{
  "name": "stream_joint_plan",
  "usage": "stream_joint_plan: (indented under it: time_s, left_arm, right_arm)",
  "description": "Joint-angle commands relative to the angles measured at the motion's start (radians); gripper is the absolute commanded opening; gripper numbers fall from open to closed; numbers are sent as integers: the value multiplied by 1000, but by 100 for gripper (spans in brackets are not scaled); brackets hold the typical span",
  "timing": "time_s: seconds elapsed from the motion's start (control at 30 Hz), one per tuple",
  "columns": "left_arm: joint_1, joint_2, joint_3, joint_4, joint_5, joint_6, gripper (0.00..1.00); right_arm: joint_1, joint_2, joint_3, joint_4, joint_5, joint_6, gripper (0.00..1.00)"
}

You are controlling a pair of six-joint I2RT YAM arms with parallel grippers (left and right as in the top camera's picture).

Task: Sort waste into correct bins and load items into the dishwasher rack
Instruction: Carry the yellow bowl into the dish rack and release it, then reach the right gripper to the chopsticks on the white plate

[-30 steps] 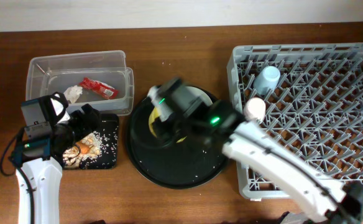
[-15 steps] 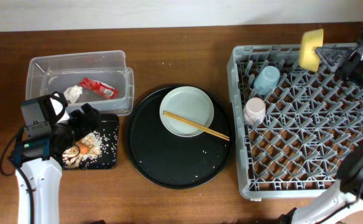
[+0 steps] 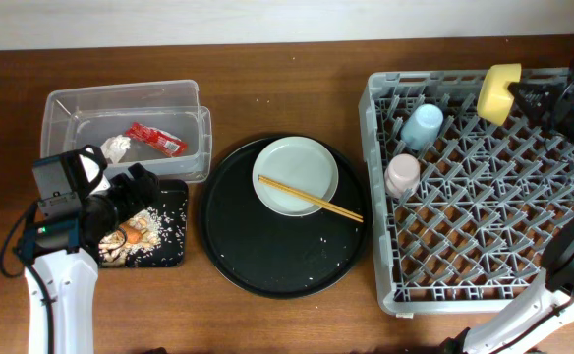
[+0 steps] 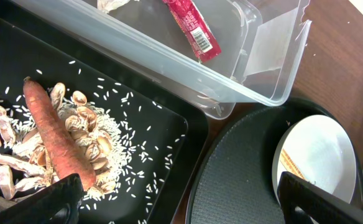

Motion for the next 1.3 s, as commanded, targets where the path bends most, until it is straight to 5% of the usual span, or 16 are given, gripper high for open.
stream_joint_plan:
  time_s: [0.0,0.37,0.4,0.43,0.5,0.57,0.63,0.73,0.83,0.9,0.93,1.27]
  left_arm:
    - [3,-6,18,-1,8,-9,99]
    - [3,-6,18,-1,8,-9,99]
    - [3,-6,18,-1,8,-9,99]
    - [3,-6,18,-1,8,-9,99]
    - [3,-6,18,-1,8,-9,99]
    - [3,-6,18,-1,8,-9,99]
    - [3,-6,18,-1,8,-9,99]
    - [3,-6,18,-1,8,-9,99]
    - [3,-6,18,-1,8,-9,99]
    - [3,-6,18,-1,8,-9,99]
    - [3,-6,18,-1,8,-9,99]
    - [3,-6,18,-1,8,-9,99]
  right_arm:
    - [19,-1,-15,3,10,8,4]
    - [-121,1,-106,-44,113,51,5]
    - [-145,1,-106,-66,112,83,15]
    - [-179,1,-106,-88,112,126,35]
    - [-223,0,-106,-138,113,129,47]
    - [-260,-1,-106,-187,113,129,55]
    - [-253,-53,-103,-180,118,122,50]
    - [-132,-226,-94,-232,443,-30,42]
    - [131,-301,-94,-216,1092,-167,38]
    - [246,-269,-94,-196,1337,-195,38]
    - [269,-248,-94,-180,1346,-195,45]
    - [194,-212,-95,-378,1447,-183,51]
